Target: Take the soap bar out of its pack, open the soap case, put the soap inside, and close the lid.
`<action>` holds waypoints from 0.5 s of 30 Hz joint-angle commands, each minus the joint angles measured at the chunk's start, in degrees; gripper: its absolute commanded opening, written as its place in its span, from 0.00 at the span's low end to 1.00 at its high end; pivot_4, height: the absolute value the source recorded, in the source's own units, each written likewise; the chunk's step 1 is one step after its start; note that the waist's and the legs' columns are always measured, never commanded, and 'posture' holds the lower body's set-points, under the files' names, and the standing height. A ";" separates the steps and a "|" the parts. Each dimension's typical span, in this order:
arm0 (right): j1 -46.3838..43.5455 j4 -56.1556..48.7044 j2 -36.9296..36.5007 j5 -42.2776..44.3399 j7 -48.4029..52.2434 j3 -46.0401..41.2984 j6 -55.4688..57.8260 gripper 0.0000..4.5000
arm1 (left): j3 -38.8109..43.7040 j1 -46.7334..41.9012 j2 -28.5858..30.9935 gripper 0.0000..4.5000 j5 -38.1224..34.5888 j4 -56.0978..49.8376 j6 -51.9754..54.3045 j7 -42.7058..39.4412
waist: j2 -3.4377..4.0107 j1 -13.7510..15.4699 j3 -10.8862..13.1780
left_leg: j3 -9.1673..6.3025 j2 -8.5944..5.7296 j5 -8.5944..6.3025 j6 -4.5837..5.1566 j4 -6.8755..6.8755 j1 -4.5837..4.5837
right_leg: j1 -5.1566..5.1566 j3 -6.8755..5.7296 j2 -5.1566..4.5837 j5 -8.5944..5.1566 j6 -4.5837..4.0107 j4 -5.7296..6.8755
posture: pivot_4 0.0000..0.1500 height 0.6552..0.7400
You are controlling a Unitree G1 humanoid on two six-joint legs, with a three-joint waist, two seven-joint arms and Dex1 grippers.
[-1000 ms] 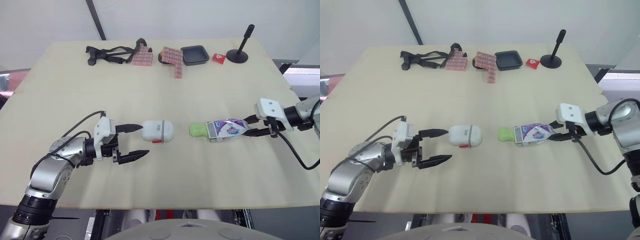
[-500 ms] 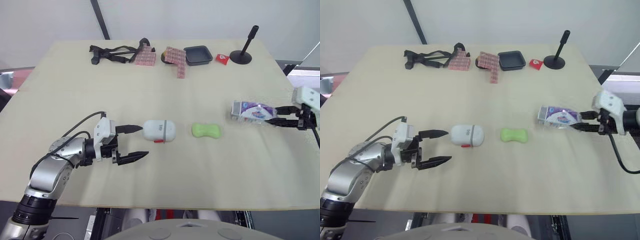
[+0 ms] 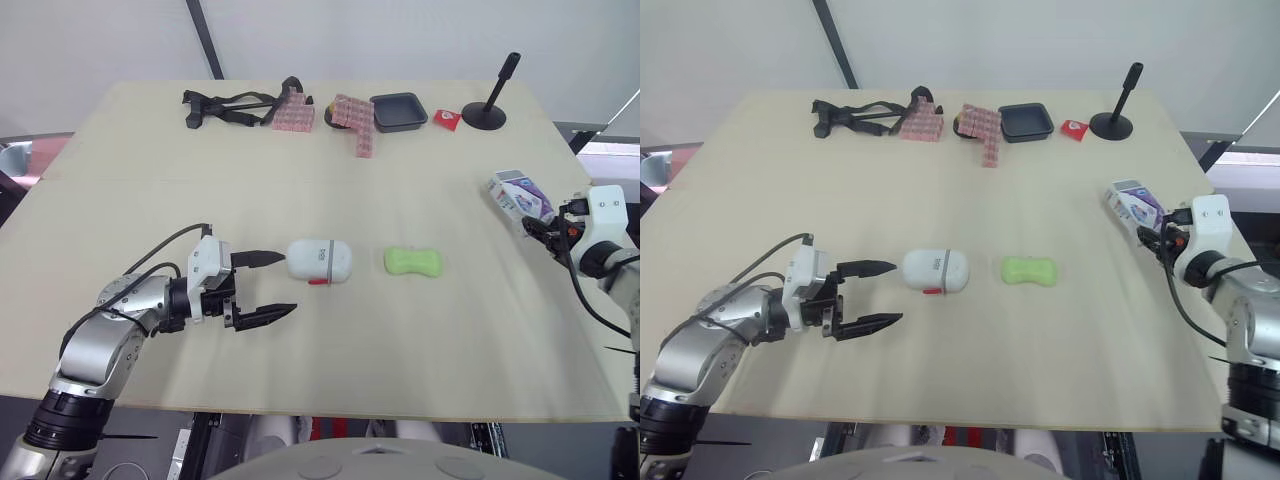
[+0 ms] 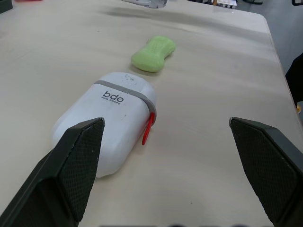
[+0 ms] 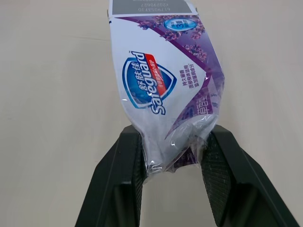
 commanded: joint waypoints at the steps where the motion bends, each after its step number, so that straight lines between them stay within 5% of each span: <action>1: -1.43 -5.71 1.96 0.78 -6.25 -3.13 5.26 0.38 | 1.17 -0.36 0.22 1.00 -1.34 -1.16 -0.79 -0.66 | 0.00 -0.05 0.00 | 0.00 0.00 0.02 -0.04 -0.02 0.00 | 0.00 0.00 0.00 0.01 0.01 0.00 | 1.00 1.00; 15: 0.44 -8.84 6.44 0.16 -12.14 -2.74 7.25 0.38 | 1.39 0.12 -0.89 1.00 -3.67 -2.15 -0.46 -0.26 | 0.00 0.14 0.00 | 0.11 -0.04 0.10 -0.54 -0.42 0.03 | 0.27 0.06 0.13 0.03 0.05 -0.14 | 1.00 1.00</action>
